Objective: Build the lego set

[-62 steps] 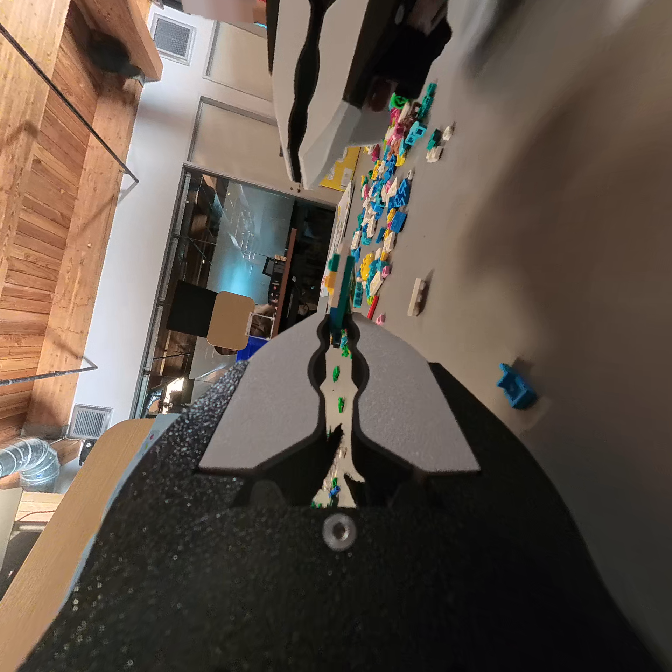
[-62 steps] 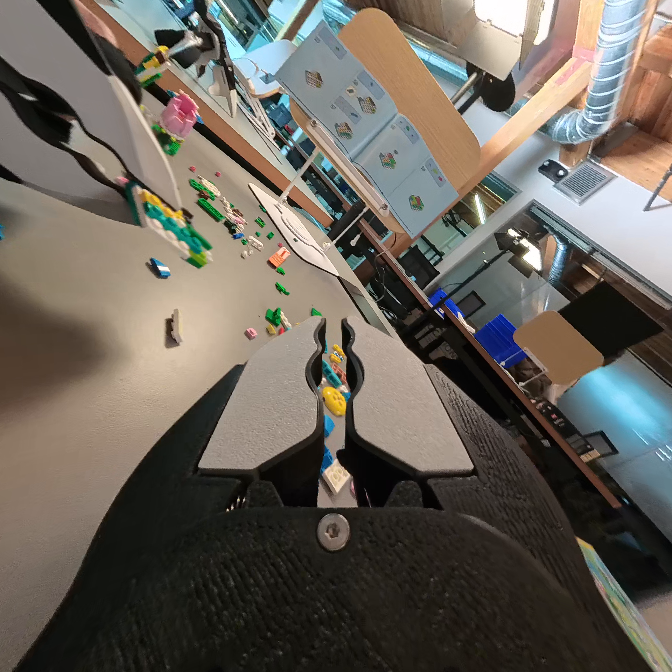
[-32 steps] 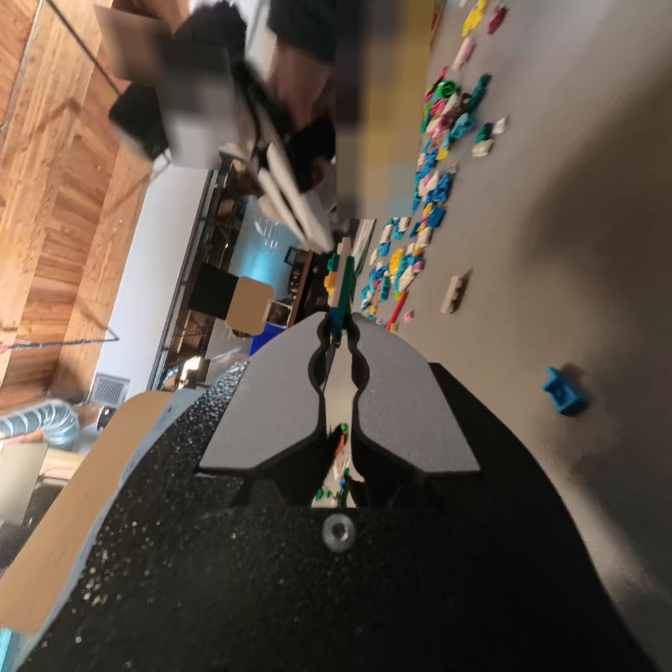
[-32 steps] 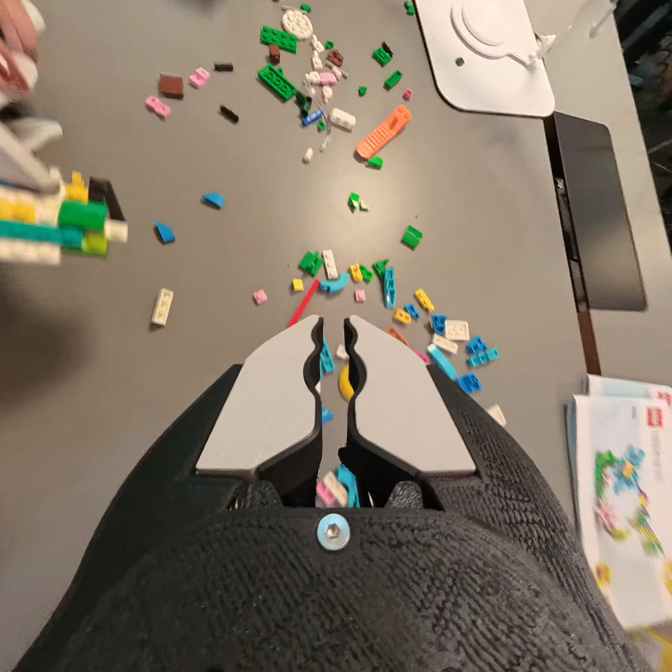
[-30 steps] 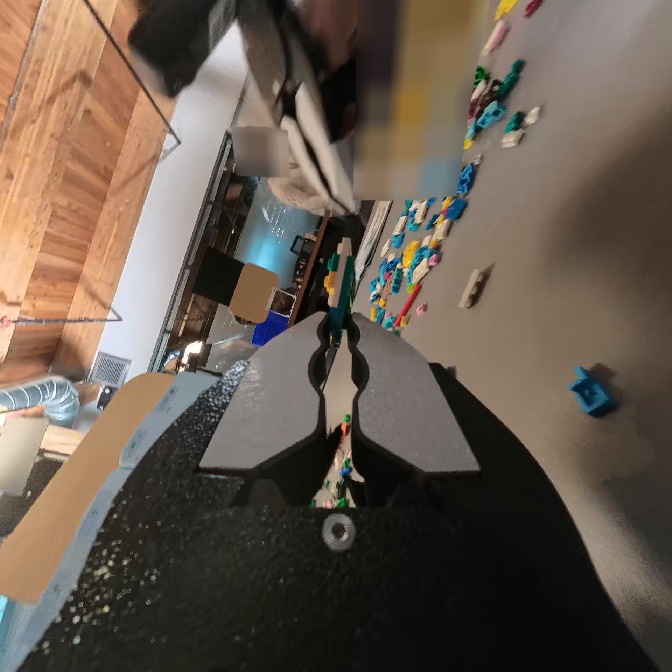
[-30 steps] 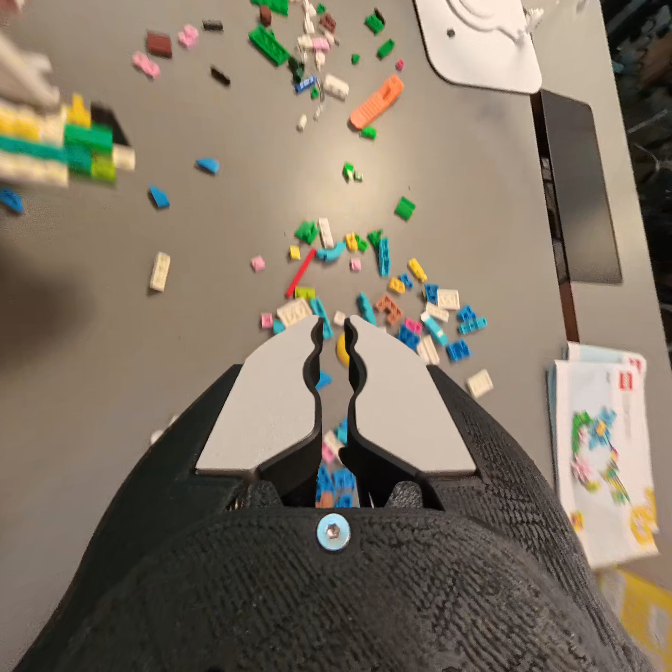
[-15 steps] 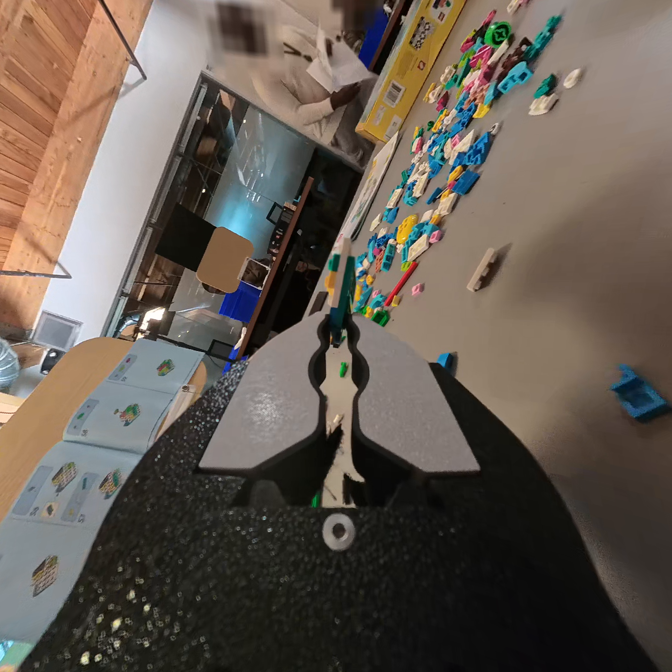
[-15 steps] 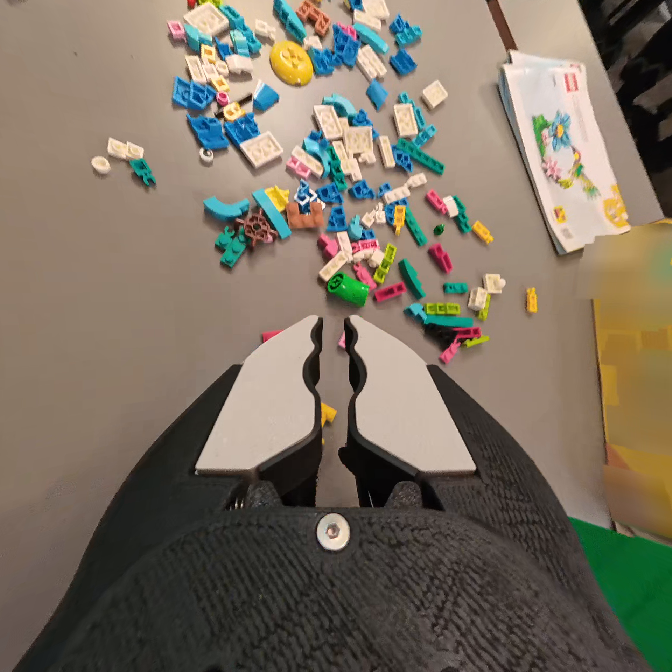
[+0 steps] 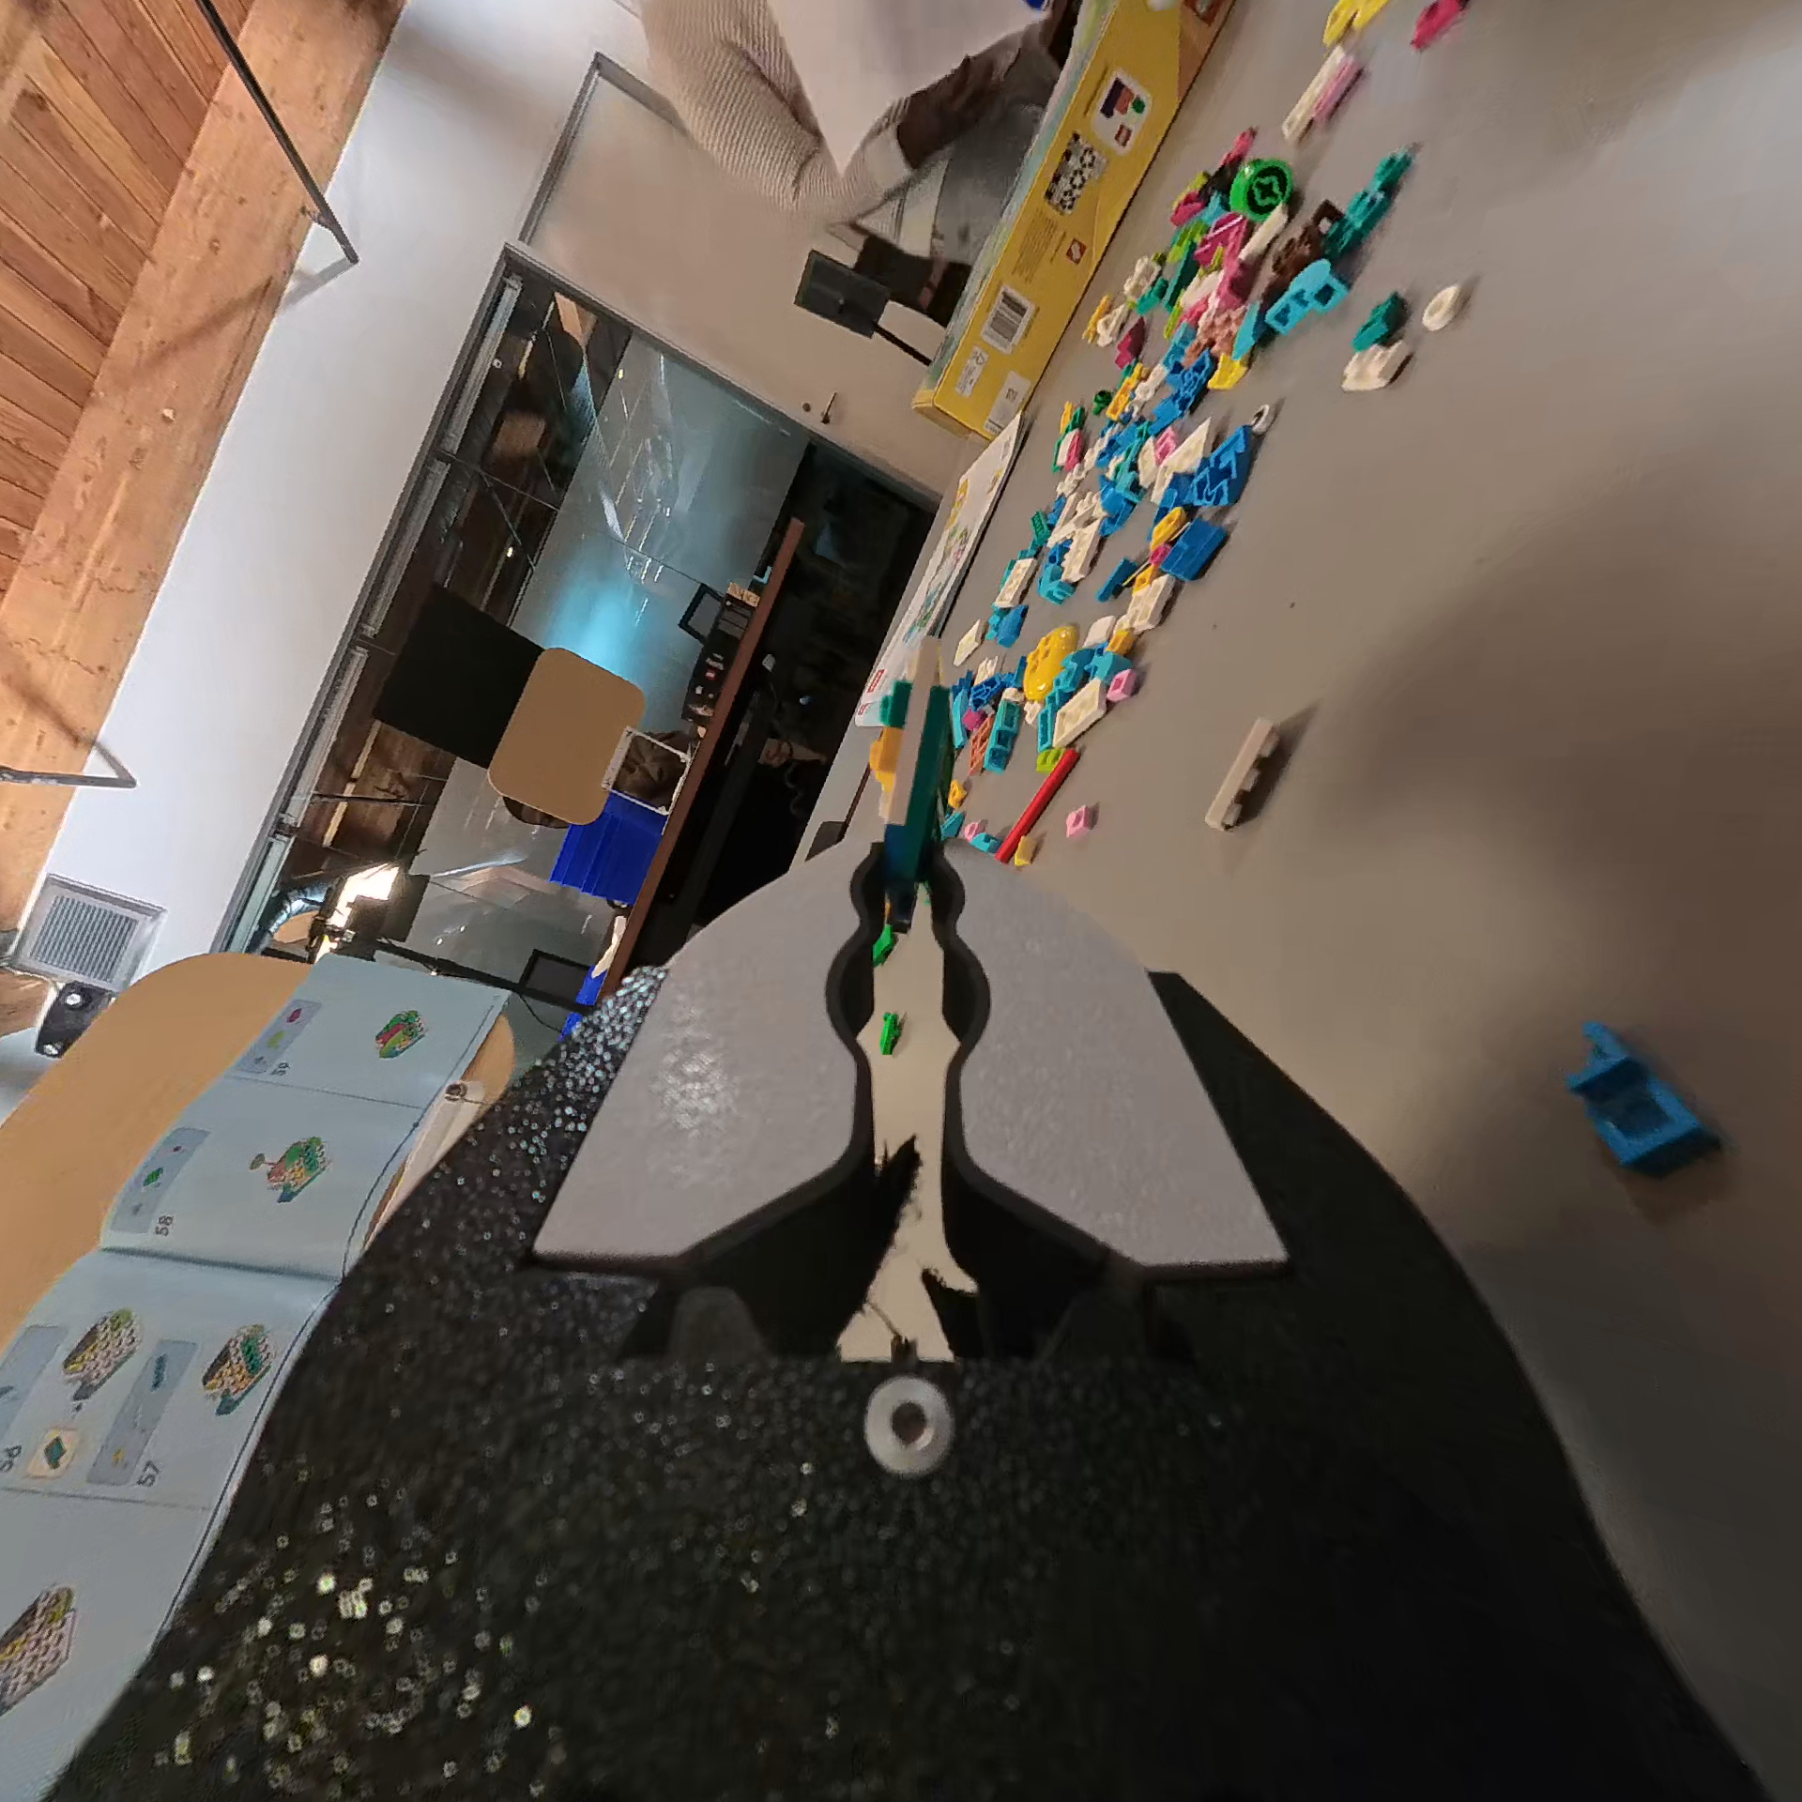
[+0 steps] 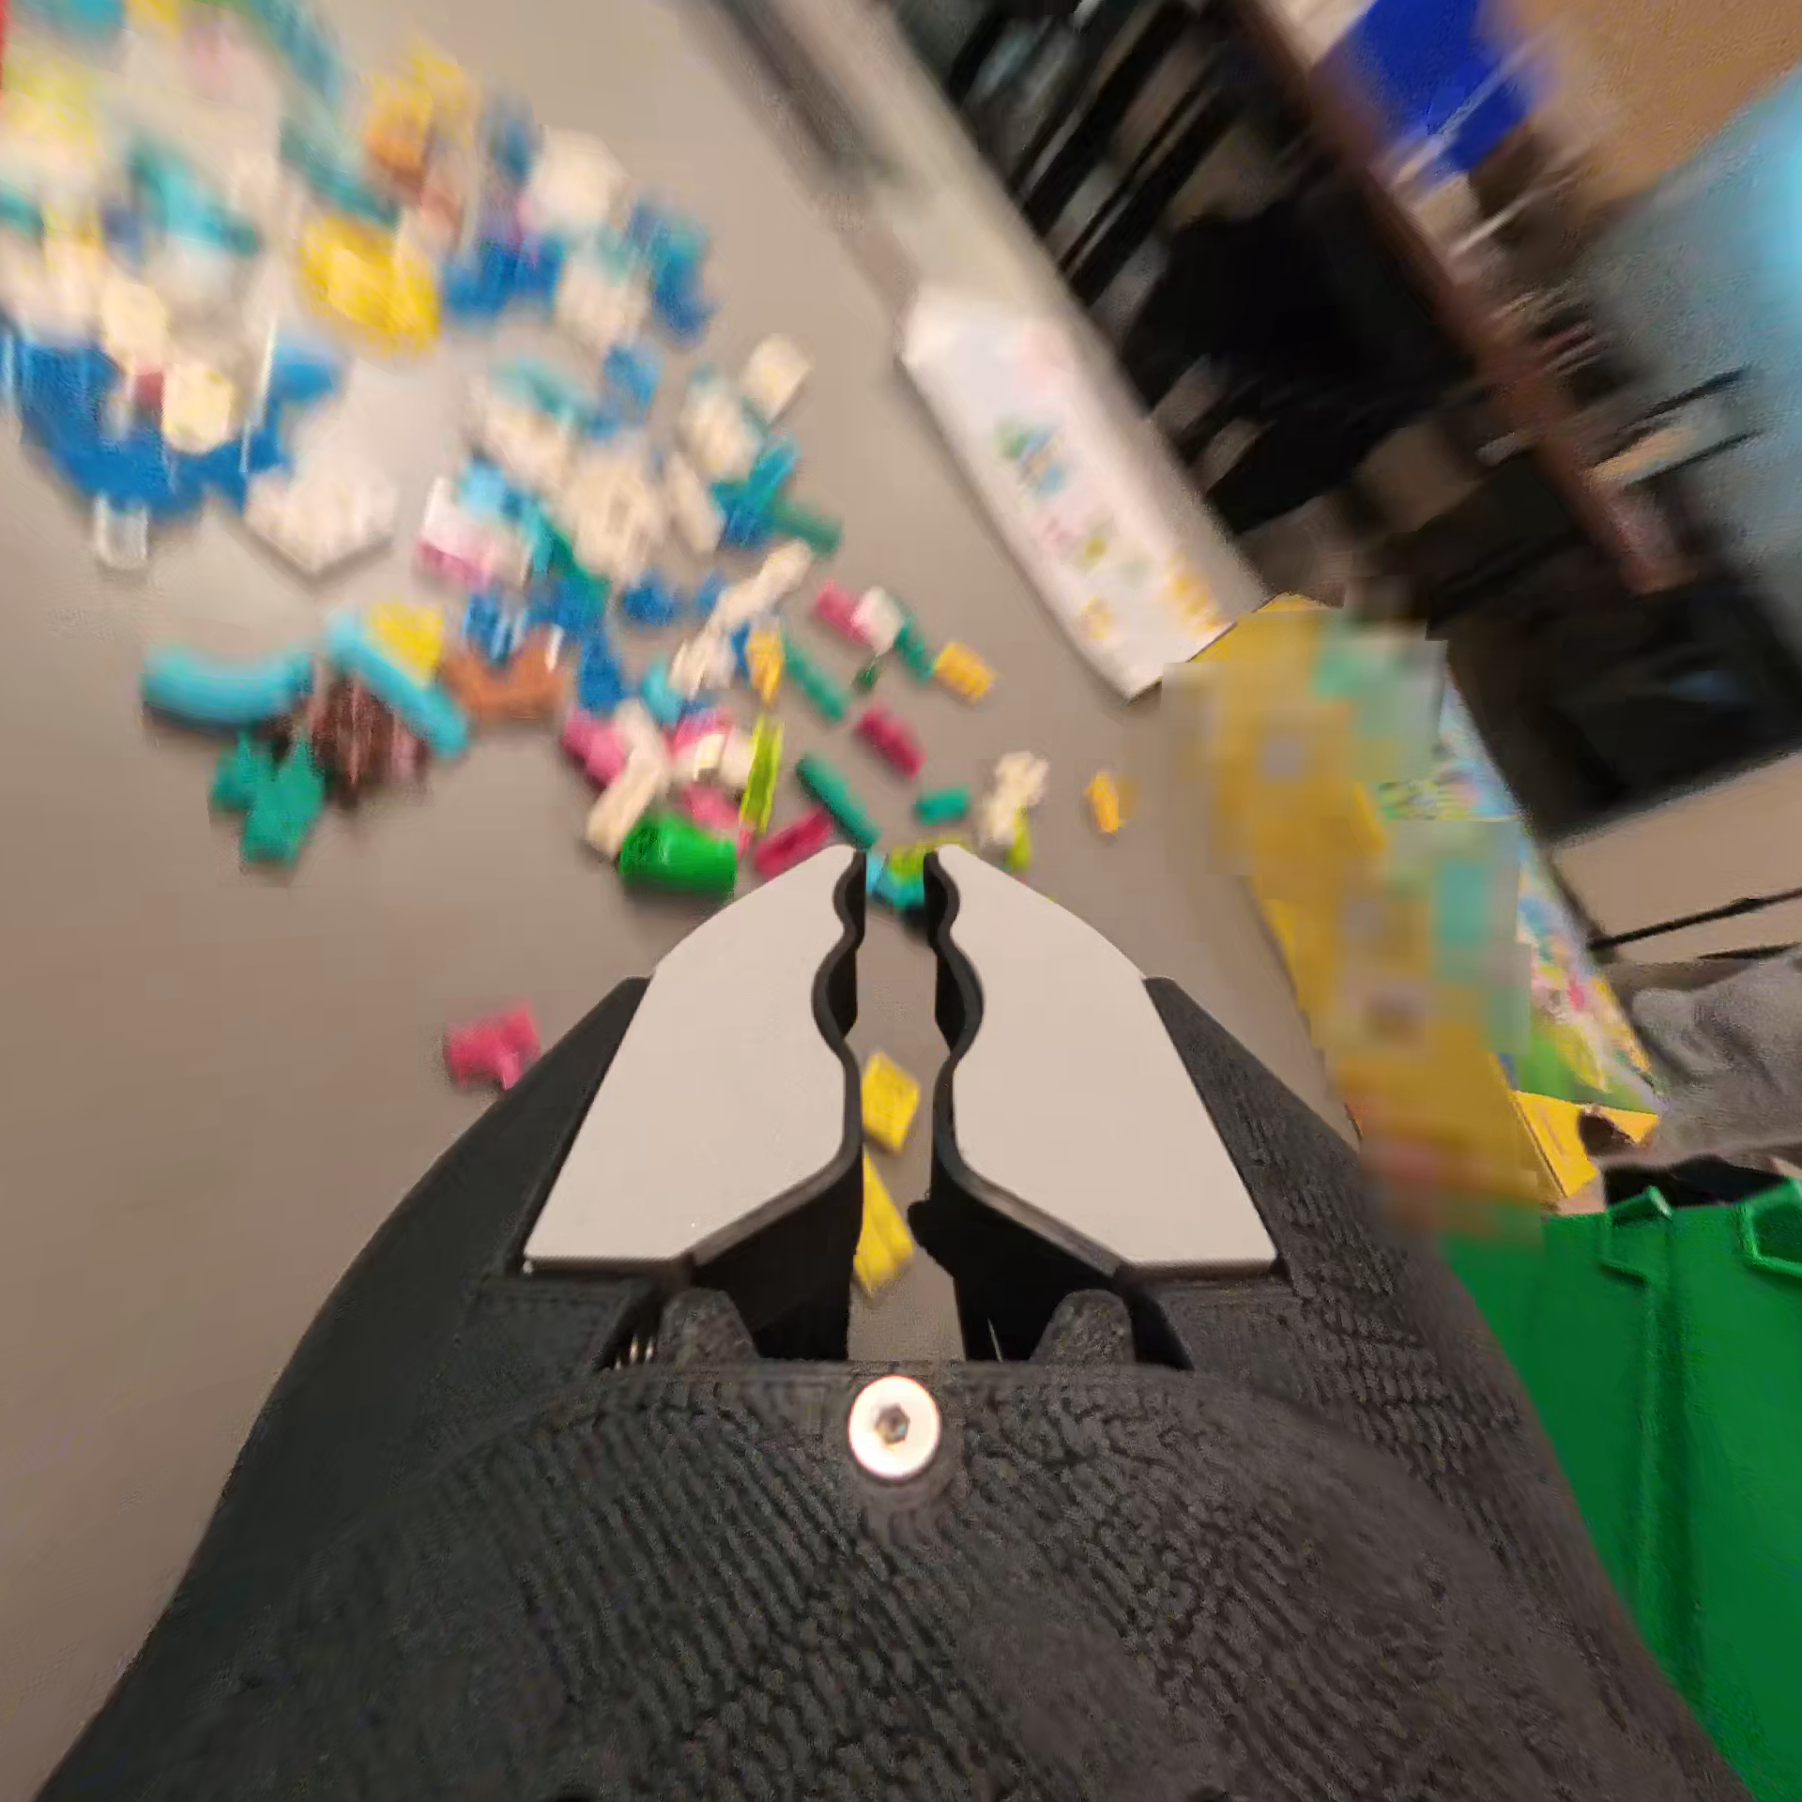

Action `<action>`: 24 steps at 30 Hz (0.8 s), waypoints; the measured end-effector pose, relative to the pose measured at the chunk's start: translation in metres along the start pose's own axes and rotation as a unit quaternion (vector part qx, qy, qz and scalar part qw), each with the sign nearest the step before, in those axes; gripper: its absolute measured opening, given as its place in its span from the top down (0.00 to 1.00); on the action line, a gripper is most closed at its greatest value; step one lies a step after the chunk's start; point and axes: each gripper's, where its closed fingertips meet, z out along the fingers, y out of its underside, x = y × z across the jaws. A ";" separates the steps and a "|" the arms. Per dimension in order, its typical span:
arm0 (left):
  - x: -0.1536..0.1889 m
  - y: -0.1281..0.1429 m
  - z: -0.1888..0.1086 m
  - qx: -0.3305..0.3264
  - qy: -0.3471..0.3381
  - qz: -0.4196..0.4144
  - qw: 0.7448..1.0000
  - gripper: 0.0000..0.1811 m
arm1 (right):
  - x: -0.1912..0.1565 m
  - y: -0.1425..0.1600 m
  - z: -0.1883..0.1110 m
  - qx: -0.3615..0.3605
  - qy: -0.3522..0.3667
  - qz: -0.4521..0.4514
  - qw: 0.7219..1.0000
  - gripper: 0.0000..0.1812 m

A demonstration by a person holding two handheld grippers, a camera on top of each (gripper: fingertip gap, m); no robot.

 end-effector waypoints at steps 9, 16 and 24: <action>0.006 -0.004 -0.001 0.005 0.009 0.026 1.000 0.96 | -0.034 -0.044 0.000 0.163 0.065 0.026 0.984 1.00; 0.009 -0.006 -0.001 0.011 0.014 0.030 0.999 0.96 | -0.057 -0.058 -0.004 0.173 0.091 -0.123 0.973 1.00; 0.009 -0.007 -0.002 0.012 0.012 0.035 0.999 0.96 | -0.064 -0.060 -0.004 0.173 0.087 -0.145 0.970 1.00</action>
